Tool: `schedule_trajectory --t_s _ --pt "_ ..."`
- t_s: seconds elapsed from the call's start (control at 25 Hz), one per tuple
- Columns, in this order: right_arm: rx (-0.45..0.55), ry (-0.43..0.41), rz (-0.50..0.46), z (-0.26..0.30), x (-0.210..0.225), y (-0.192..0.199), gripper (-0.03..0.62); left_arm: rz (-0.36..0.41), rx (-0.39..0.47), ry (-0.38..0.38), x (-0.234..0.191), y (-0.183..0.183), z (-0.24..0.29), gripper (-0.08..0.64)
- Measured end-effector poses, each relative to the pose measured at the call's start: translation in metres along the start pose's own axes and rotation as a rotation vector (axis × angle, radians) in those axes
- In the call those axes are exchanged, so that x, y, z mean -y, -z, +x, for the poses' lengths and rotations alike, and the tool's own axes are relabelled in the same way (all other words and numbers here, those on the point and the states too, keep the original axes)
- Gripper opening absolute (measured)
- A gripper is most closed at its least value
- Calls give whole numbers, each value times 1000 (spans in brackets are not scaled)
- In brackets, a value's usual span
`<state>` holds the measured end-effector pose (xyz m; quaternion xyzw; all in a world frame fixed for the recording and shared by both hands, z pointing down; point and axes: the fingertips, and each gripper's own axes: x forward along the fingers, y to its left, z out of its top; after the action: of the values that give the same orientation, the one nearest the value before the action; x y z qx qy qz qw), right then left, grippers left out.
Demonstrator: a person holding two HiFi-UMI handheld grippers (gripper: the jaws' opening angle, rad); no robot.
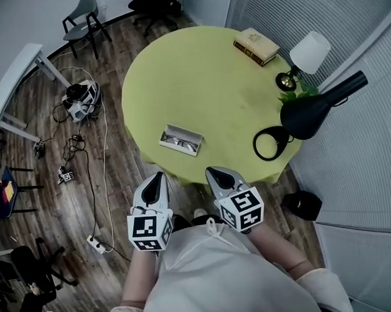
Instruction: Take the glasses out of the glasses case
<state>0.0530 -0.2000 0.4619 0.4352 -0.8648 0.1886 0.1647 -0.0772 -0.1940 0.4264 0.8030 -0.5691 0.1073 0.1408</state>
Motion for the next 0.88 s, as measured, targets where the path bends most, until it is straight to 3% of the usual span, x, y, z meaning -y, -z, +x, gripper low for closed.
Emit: schedule_trajectory --t_s 0.16,0.32,0.76,0.88 --pt "-31 50 52 21 32 6 0 -6 -71 17 -11 7 47 6" --pt "-26 141 109 38 48 -1 0 10 -89 107 -23 -5 82 6" --pt "-17 407 299 86 62 -4 0 156 -253 395 -60 1 154 6" --pt "-24 461 350 98 62 4 0 258 -246 491 -63 7 167 6"
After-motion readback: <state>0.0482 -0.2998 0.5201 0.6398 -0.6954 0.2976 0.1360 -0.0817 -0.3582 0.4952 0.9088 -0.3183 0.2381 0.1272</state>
